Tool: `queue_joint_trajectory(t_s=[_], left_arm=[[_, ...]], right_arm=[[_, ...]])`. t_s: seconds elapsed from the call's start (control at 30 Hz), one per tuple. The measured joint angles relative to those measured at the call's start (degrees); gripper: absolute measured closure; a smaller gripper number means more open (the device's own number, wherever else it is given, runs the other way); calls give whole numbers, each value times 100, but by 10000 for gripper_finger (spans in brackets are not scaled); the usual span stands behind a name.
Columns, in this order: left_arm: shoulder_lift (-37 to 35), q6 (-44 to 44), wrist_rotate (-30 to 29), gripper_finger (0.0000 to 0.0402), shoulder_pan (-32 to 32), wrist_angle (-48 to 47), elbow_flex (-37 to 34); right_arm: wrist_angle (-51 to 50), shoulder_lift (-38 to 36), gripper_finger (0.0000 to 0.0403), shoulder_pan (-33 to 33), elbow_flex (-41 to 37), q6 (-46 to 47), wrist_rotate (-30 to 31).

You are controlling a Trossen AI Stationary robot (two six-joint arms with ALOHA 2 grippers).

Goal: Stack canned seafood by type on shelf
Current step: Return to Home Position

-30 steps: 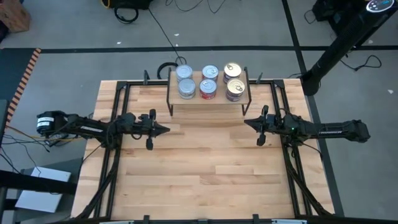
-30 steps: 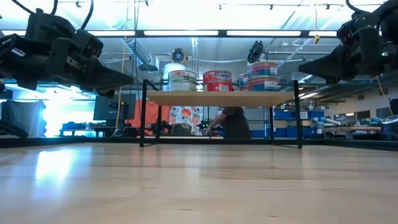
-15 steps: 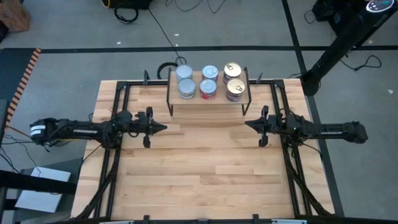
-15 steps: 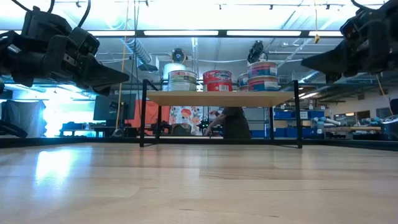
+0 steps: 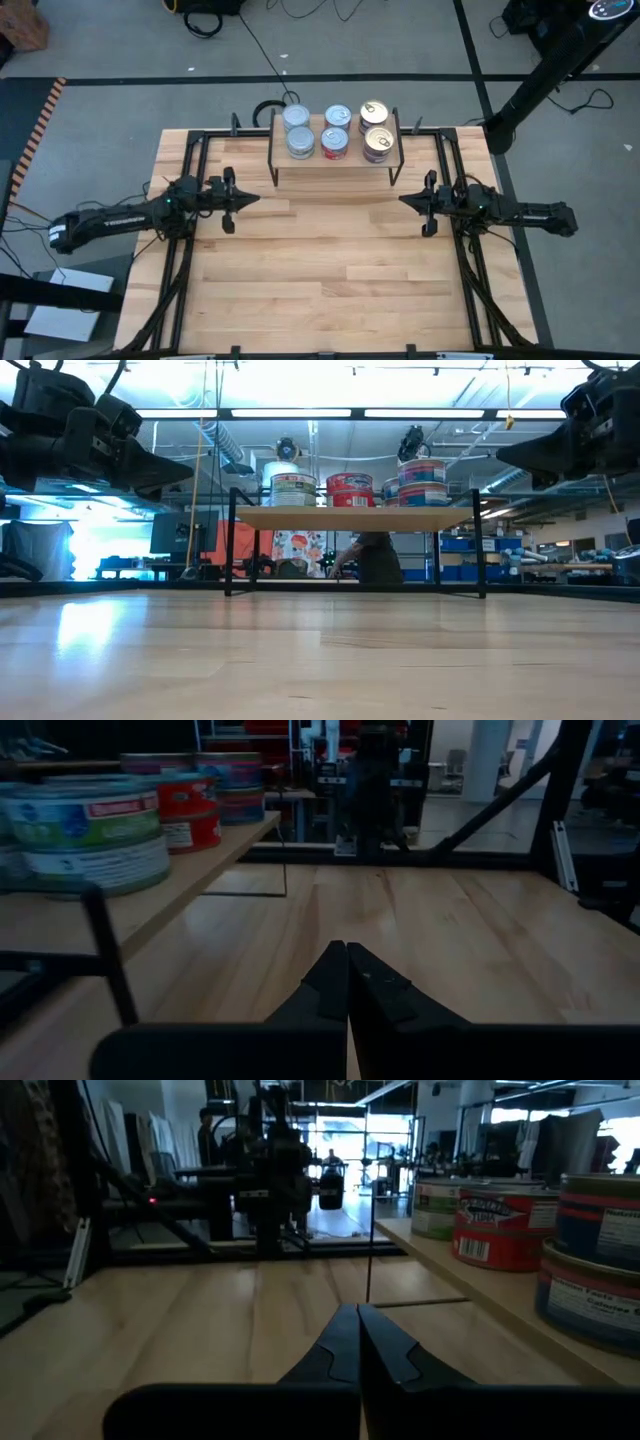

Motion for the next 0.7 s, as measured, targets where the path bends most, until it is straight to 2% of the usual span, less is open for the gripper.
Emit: queue_joint_trajectory(t_s=[0.47, 0.57, 0.7], left_arm=[[-2179, -3, -150, 398, 484, -1944, -2], [-2410, -49, -154, 398, 585, -1942, -2], [-2379, -130, -179, 398, 649, -1959, -2]], right_arm=[[26, 0, 402, 1, 0, 38, 69], [25, 0, 402, 0, 0, 40, 122], [33, 0, 402, 0, 0, 29, 194]])
